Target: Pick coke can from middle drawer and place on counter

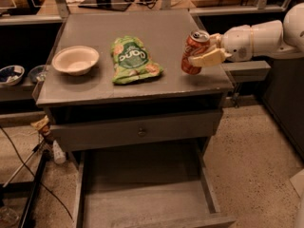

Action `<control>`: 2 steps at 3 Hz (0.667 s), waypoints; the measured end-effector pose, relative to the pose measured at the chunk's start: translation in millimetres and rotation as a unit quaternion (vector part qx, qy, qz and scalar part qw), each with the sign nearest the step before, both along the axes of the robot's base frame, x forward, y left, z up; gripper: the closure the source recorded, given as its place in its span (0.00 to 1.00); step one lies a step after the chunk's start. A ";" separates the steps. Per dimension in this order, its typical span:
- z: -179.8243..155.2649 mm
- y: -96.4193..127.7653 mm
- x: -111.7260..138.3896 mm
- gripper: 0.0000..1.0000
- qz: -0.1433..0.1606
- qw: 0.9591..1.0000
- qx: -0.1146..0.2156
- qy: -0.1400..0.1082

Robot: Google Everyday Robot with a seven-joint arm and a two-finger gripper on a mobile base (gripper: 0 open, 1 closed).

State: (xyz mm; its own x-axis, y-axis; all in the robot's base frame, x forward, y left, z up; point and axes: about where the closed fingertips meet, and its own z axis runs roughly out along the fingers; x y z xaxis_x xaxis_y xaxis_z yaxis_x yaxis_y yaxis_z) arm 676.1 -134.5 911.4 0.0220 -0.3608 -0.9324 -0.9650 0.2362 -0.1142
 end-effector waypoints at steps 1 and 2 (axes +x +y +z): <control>0.0 0.0 0.0 1.00 0.000 1.000 0.000 0.000; -2.7 2.9 3.8 1.00 0.008 1.000 0.004 0.011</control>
Offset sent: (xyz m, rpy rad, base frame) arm 0.0102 0.0002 -0.0030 0.0182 0.0470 0.0280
